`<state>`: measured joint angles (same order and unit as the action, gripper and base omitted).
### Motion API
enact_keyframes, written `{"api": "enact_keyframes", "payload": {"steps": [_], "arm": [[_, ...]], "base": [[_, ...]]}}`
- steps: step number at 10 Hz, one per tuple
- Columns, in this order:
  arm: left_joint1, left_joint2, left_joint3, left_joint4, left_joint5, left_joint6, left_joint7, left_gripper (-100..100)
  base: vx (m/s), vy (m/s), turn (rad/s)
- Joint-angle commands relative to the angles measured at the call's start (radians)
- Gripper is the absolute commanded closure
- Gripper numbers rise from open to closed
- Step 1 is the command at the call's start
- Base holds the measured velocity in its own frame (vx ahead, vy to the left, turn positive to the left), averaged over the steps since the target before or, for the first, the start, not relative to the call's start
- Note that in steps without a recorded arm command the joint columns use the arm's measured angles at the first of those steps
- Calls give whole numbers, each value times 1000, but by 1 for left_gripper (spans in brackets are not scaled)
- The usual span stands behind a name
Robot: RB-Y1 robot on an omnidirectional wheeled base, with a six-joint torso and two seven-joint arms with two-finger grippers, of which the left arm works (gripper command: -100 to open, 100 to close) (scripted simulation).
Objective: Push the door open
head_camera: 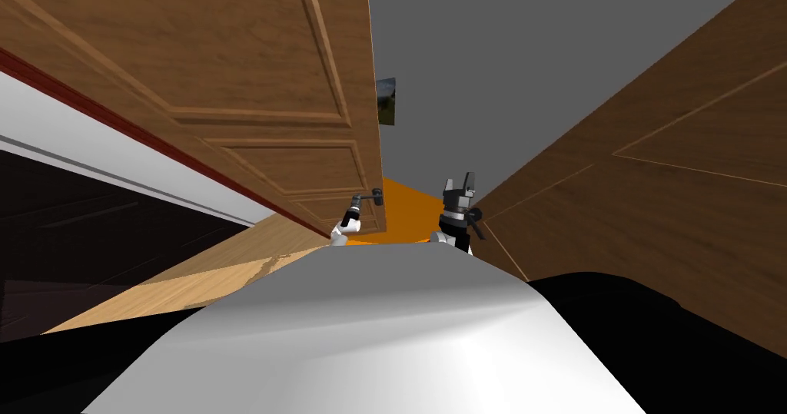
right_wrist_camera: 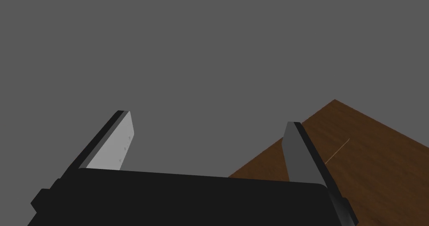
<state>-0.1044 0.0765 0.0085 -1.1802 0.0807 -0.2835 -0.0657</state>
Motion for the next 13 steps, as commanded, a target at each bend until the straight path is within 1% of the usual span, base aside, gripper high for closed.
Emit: {"api": "enact_keyframes", "payload": {"steps": [1, 3, 4, 6, 9, 11, 13], "arm": [[-6, 15, 28, -1, 8, -4, -17, 100], [-4, 18, 35, -4, 15, -5, -30, 100], [24, 8, -12, -26, 26, -4, -44, -100], [34, 5, -45, -36, 42, -3, -63, -100], [53, -7, -108, -57, 73, -1, -100, -100], [68, -20, -154, -72, 96, 1, -127, -100], [82, -38, -200, -87, 118, 3, -154, -100]], "base": [[184, 13, 120], [196, 34, 181], [63, -5, 258], [-60, -55, 141], [-74, -64, 192], [-50, -55, 205], [-69, -63, 196]]}}
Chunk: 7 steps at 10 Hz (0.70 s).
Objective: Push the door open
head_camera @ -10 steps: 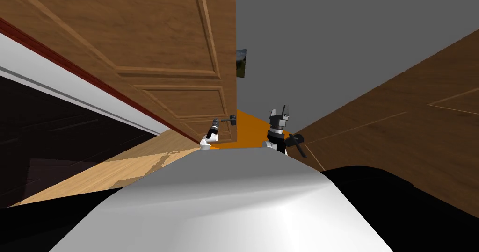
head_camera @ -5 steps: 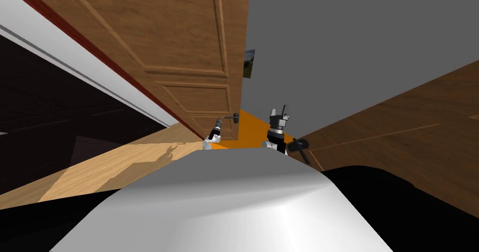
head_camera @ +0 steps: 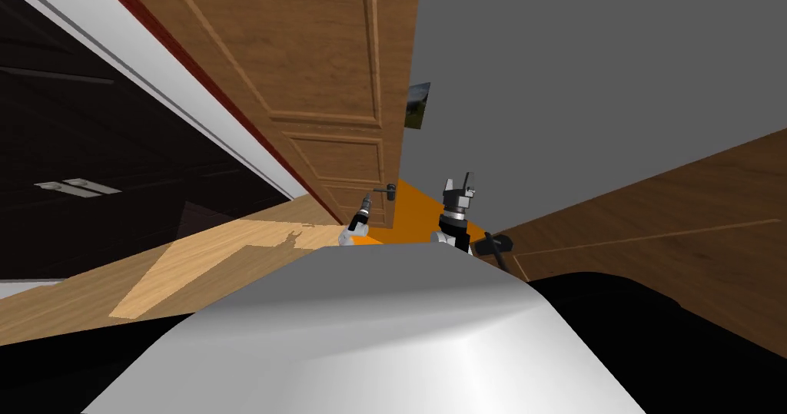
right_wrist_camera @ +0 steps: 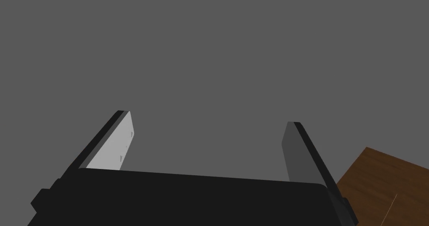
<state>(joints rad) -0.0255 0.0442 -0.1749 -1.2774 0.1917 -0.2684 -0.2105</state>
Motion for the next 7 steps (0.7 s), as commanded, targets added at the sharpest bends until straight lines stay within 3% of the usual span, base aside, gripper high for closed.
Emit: {"api": "enact_keyframes", "payload": {"steps": [1, 4, 6, 7], "arm": [[9, -16, -39, 3, 18, -12, -22, -100], [27, -49, -95, -15, 46, -9, -55, -100], [39, -82, -136, -29, 66, -8, -79, -100], [31, -69, -124, -21, 62, -10, -68, -100]], "base": [[-55, -74, 211], [-65, -69, 159], [-102, -113, 205], [-57, -47, 18]]}}
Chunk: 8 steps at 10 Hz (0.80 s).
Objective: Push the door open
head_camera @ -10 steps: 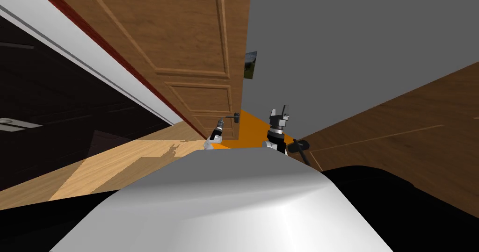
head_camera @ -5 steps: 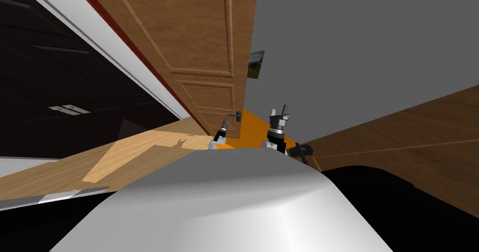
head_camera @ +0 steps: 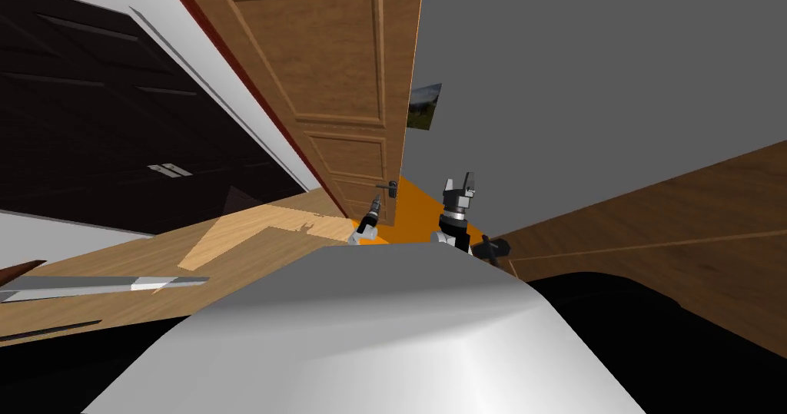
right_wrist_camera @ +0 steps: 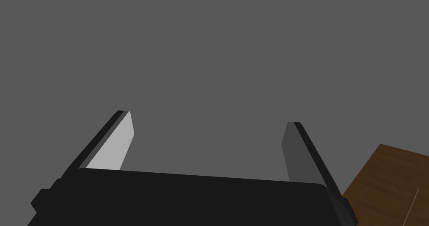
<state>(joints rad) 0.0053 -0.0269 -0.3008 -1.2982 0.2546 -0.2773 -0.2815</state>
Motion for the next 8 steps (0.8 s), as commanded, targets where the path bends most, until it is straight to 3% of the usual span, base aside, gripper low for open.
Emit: {"api": "enact_keyframes", "payload": {"steps": [1, 3, 5, 7, 8], "arm": [[-5, 25, 4, 5, -1, 0, -1, -100], [-11, 43, 11, 11, -3, 0, -1, -100], [-19, 45, 19, 19, -5, 0, -2, -100], [-27, 28, 26, 27, -7, -1, -3, -100], [-31, 7, 31, 32, -9, -1, -4, -100]], "base": [[105, 31, -17], [182, -9, -21], [258, -41, -17], [174, -100, -20], [185, -104, -21]]}}
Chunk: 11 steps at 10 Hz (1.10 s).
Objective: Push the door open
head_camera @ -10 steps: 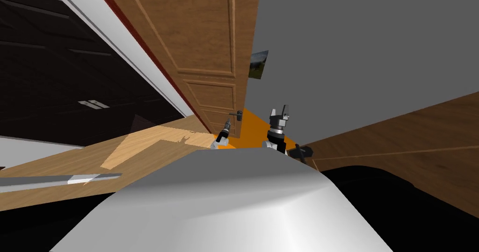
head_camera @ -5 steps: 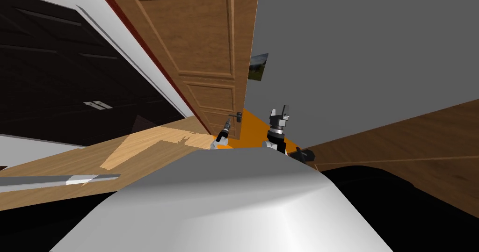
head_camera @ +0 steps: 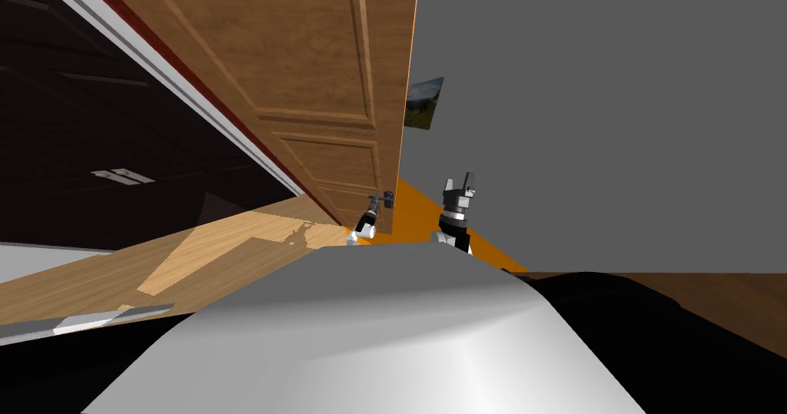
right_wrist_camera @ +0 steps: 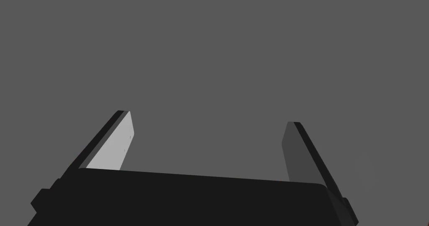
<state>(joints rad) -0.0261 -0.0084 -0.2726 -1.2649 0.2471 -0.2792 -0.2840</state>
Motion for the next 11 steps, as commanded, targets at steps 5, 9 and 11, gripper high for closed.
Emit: {"api": "enact_keyframes", "payload": {"steps": [5, 9, 11], "arm": [[-6, -20, 4, 9, -1, -3, 0, 100], [5, 3, -10, -1, 6, -1, -7, 100], [20, 22, -23, -16, 15, -1, -16, 100]], "base": [[39, -26, -9], [30, -5, 51], [217, -69, 228]]}}
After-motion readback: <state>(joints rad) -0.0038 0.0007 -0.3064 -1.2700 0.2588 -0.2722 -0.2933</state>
